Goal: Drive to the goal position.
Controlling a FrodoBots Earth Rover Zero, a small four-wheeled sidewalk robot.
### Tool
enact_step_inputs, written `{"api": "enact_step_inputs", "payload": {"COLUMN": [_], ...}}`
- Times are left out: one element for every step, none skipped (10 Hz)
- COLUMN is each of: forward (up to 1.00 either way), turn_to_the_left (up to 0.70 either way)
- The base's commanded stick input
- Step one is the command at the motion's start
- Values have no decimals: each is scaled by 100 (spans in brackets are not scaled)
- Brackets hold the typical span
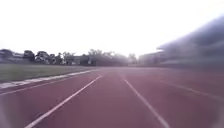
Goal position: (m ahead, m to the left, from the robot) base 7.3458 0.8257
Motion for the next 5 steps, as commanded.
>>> {"api": "enact_step_inputs", "payload": {"forward": [70,70,70,70,70], "turn_to_the_left": [0,0,0,0,0]}}
